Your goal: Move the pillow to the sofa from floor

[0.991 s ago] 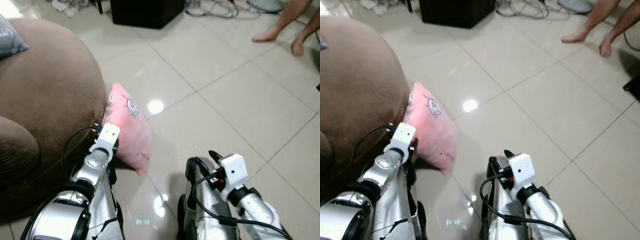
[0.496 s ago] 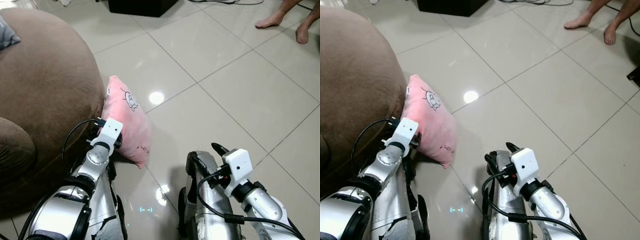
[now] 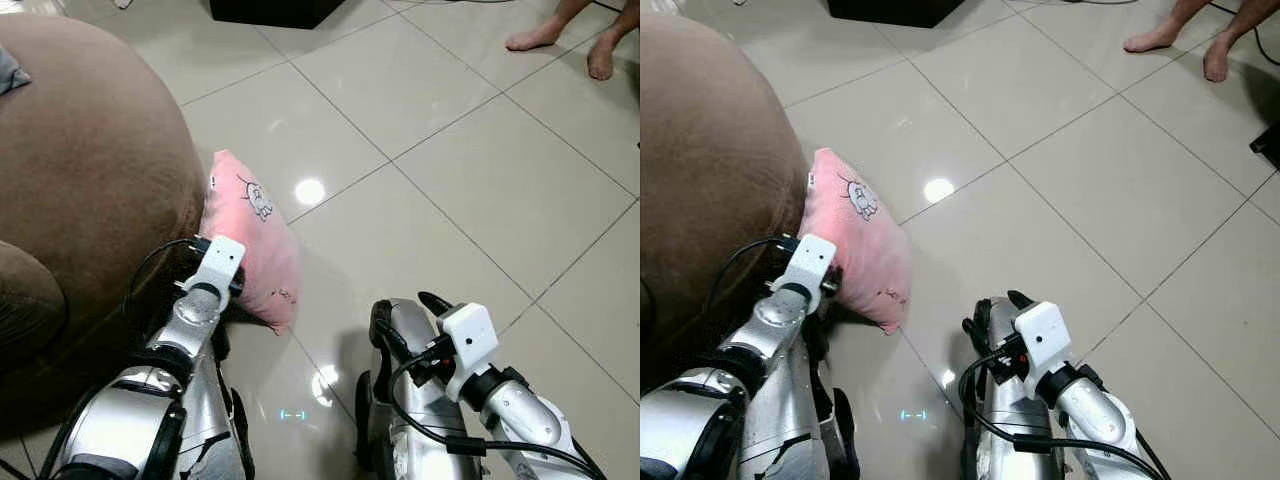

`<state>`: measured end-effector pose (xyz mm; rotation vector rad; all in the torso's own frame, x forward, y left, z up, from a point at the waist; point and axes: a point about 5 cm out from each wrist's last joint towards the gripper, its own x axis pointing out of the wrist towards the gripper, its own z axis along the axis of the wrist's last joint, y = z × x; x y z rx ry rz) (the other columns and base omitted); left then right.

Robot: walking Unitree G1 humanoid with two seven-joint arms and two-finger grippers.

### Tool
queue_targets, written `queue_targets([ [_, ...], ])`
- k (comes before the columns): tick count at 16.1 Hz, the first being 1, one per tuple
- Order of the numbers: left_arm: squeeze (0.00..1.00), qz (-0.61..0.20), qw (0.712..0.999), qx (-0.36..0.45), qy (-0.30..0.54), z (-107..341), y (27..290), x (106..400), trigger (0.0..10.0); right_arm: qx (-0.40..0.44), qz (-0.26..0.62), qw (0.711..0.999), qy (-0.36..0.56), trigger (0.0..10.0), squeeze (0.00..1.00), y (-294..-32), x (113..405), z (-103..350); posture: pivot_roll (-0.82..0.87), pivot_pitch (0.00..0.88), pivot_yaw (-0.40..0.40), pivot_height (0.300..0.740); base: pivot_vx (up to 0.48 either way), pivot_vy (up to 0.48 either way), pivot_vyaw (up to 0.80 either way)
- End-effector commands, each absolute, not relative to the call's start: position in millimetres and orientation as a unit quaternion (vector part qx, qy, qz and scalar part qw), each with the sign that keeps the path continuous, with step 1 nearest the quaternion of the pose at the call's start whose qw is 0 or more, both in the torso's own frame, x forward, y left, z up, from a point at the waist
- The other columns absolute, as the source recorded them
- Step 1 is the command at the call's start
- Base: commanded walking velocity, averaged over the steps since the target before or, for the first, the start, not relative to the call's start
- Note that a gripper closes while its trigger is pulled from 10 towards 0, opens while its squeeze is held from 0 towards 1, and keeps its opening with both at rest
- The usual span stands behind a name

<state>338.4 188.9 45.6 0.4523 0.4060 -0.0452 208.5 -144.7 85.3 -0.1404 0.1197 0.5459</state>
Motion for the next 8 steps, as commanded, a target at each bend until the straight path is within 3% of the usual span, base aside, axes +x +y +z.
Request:
queue_targets([
  [1, 0.0, -0.029, 0.954, 0.209, 0.214, 39.5, 187.5, 334.5, 0.0, -0.074, 0.264, 0.959, 0.069, 10.0, 0.0, -148.5, 205.9, 82.3, -0.07, 0.267, -0.07, 0.481, 0.0, 0.0, 0.0],
  [8, 0.0, -0.063, 0.955, 0.192, 0.217, 37.4, 178.6, 333.8, 0.0, -0.076, 0.263, 0.959, 0.077, 10.0, 0.0, -148.3, 205.4, 78.1, -0.07, 0.254, -0.065, 0.481, 0.0, 0.0, 0.0],
])
